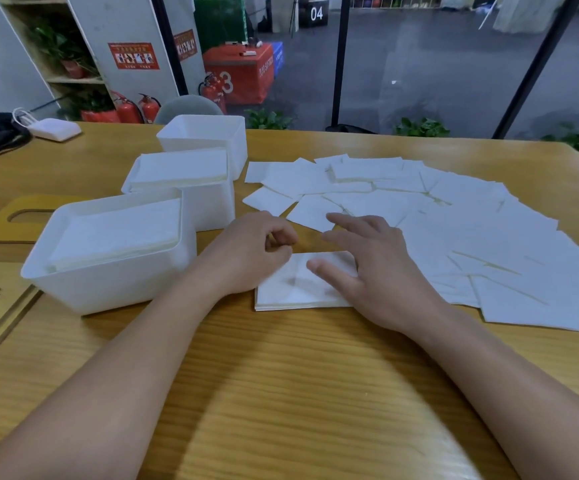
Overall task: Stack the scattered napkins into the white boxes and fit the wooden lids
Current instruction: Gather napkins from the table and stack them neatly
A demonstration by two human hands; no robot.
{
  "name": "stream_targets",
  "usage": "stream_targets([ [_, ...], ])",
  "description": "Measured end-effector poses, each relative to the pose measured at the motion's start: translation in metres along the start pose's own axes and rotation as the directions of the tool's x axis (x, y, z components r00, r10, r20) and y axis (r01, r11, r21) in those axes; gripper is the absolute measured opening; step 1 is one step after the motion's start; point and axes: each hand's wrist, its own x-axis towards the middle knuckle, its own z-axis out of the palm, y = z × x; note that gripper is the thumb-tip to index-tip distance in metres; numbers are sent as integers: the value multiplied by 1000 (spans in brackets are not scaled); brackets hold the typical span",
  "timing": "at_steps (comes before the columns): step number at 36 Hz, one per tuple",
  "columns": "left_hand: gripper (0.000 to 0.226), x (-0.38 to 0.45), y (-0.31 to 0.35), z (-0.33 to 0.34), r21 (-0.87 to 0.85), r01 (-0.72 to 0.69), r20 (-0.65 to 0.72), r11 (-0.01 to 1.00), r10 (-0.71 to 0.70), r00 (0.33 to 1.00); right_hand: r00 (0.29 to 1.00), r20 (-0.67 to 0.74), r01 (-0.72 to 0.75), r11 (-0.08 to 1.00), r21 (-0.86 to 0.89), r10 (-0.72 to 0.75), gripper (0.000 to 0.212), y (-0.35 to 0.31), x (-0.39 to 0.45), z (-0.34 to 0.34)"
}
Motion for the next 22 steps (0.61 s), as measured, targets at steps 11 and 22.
stream_targets([
  [11, 16, 4, -6, 9, 27, -65, 4, 998, 65, 998, 983, 178, -26, 989, -148, 53, 73, 3, 18, 5],
  [22, 38, 1, 6, 5, -171, 23, -40, 985, -31, 999, 994, 105, -6, 997, -76, 14, 81, 7, 14, -7],
])
